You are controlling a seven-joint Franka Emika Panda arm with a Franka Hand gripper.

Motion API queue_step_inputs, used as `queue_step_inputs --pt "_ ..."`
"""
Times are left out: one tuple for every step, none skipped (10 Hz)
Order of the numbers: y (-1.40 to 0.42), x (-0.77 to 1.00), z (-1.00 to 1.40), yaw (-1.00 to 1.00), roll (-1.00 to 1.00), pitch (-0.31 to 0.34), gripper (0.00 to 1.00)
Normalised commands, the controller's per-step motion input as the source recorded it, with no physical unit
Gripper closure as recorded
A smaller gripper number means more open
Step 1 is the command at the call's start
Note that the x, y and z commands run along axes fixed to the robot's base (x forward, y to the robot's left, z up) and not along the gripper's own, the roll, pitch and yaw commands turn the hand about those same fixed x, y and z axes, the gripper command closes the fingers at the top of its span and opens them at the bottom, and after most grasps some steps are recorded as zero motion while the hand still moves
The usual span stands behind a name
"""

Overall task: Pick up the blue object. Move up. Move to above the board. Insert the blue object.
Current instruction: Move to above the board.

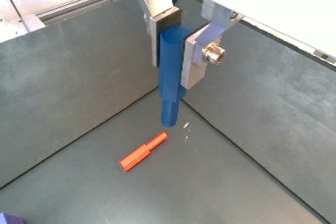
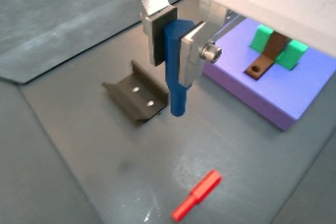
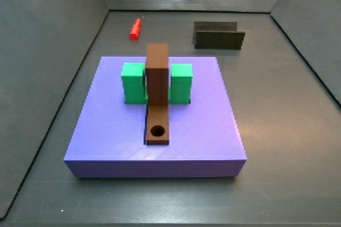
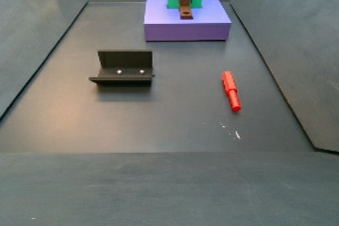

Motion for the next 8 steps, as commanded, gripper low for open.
queue_step_inputs --pt "-1.40 0.10 0.16 -0.32 -0.01 0.168 1.00" --pt "-1.40 0.10 0.16 -0.18 0.01 0.142 1.00" --pt "-1.40 0.11 0.17 -0.08 -0.04 0.108 1.00" --pt "-1.40 0.11 0.18 -0.03 -0.02 0.096 1.00" --pt "-1.40 0.12 0.18 -0.02 -0.02 0.095 1.00" --pt "-1.40 0.15 0.18 0.00 0.01 0.110 1.00" --pt "-1.40 0.16 0.18 0.01 0.01 0.123 1.00" --pt "-1.40 0.21 0.19 0.01 0.00 0.153 1.00"
